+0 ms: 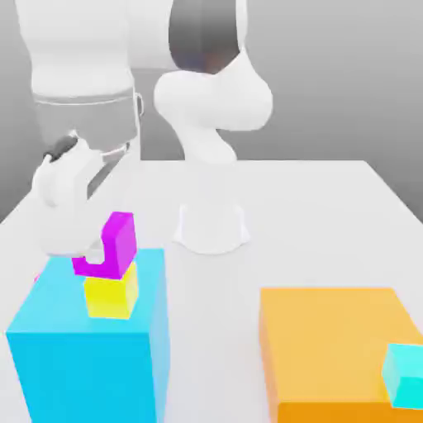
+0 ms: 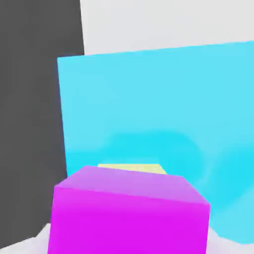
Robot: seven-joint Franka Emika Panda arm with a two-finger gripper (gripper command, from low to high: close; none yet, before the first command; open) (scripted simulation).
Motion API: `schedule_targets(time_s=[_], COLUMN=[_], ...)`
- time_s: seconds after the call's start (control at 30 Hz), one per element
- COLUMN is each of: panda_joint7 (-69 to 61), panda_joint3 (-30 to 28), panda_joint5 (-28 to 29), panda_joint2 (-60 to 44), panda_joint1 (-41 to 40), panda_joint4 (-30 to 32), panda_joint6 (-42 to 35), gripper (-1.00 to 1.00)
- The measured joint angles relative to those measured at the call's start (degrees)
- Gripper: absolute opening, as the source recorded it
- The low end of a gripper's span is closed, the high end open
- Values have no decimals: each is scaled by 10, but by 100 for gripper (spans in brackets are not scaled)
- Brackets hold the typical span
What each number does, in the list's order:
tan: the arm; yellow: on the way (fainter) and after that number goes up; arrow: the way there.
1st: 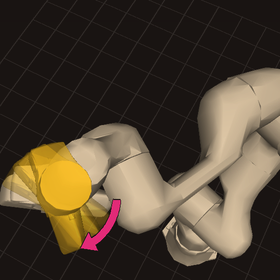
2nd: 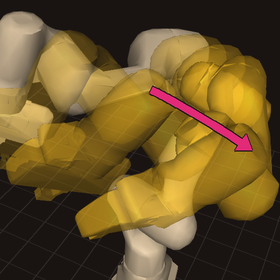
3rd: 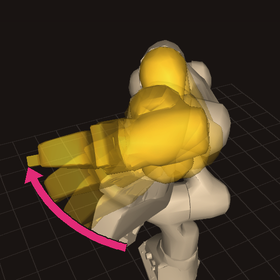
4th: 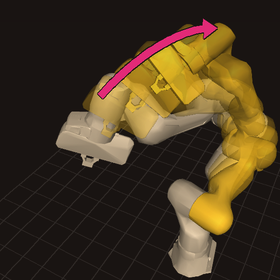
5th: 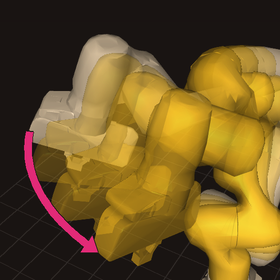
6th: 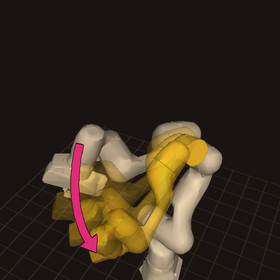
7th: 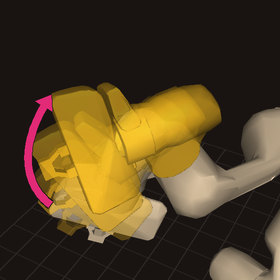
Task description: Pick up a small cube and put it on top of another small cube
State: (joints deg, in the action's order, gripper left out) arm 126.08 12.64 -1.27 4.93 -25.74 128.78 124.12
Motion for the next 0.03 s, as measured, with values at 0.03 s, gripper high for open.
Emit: schedule_targets(time_s=[0.03], panda_joint7=[0], panda_joint3=[0], panda_joint5=[0], panda_joint2=[0], panda_joint1=[0], panda_joint4=[0], panda_joint6=[0], gripper=[100])
